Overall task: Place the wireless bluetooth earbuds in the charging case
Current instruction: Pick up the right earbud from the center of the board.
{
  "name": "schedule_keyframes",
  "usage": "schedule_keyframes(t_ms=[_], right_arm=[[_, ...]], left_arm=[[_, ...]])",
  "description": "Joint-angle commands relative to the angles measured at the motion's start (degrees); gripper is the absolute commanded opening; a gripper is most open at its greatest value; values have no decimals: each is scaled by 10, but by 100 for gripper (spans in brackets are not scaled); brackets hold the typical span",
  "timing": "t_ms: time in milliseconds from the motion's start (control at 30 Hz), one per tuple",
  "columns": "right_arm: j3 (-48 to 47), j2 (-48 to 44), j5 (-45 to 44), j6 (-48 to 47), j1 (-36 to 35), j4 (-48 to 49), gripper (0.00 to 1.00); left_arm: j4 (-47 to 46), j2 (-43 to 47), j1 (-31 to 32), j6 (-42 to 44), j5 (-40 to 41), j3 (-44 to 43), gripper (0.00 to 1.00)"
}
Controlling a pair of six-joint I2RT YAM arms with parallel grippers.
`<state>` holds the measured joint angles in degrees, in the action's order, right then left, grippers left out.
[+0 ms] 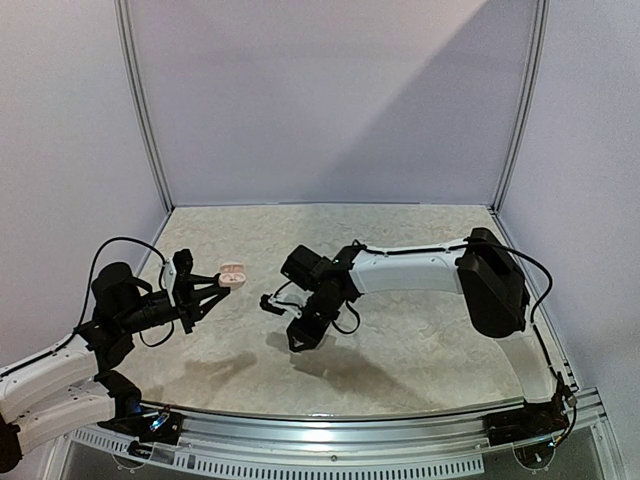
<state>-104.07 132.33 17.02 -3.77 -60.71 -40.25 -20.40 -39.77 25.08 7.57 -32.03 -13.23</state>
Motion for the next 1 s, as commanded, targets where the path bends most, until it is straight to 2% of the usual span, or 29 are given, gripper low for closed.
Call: schedule_keyframes(t_ms=[0,133,333,567,967], right_arm=[[-33,16,-11,-33,-15,-31,38],[-44,23,-11,-44,-17,-39,39],[-56,43,-12,-48,-18,-52,33],[-65,56,-25,-48,-20,-57,31],[-81,65,-29,-52,-20,-78,21]], left_arm=[[-9,5,4,10,-6,8,0],[-8,8,5,13,-6,9,0],[-7,11,4,13,-6,9,0],[-6,12,4,14,-5,9,0],[-6,9,4,14,-2,9,0]])
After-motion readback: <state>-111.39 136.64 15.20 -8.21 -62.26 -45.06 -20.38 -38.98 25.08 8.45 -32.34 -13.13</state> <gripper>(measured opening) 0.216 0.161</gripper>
